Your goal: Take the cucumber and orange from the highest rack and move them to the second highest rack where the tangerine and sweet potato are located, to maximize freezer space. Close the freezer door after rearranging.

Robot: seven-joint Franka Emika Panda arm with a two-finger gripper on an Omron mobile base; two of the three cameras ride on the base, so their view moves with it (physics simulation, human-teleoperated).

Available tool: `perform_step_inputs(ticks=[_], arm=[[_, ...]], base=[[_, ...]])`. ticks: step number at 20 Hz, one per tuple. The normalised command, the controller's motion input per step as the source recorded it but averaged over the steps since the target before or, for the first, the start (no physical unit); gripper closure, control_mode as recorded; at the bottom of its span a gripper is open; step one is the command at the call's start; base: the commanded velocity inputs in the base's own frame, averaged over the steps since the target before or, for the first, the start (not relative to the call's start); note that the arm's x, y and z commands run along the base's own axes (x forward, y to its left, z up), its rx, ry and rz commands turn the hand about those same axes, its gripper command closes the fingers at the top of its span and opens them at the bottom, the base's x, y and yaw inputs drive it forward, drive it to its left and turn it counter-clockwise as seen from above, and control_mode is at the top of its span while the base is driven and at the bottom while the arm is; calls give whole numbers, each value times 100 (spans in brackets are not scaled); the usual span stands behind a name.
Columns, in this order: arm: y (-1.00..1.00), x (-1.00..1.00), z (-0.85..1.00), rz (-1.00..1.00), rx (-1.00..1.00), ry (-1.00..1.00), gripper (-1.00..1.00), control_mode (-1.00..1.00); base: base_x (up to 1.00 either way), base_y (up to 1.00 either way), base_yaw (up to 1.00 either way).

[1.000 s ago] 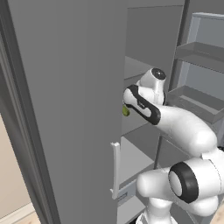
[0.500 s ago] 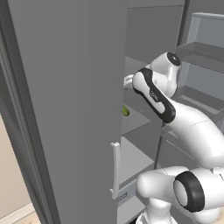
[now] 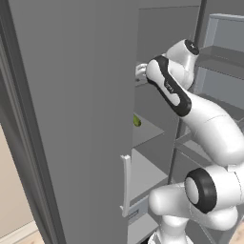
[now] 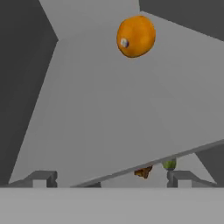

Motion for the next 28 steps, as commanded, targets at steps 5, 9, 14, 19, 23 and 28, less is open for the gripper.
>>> perform_step_inputs(ticks=[5, 9, 14, 19, 23, 28], arm=[[0, 62, 15, -4, 0, 0, -100, -100], [0, 65, 1, -1, 0, 6, -100, -100], [0, 64, 0, 0, 1, 3, -100, -100], [0, 60, 0, 0, 1, 0, -100, -100], [4, 38, 0, 0, 0, 2, -100, -100], [7, 46, 0, 0, 0, 5, -100, -100]], base=[[0, 0, 0], [0, 0, 0], [0, 0, 0], [0, 0, 0], [0, 0, 0], [0, 0, 0]])
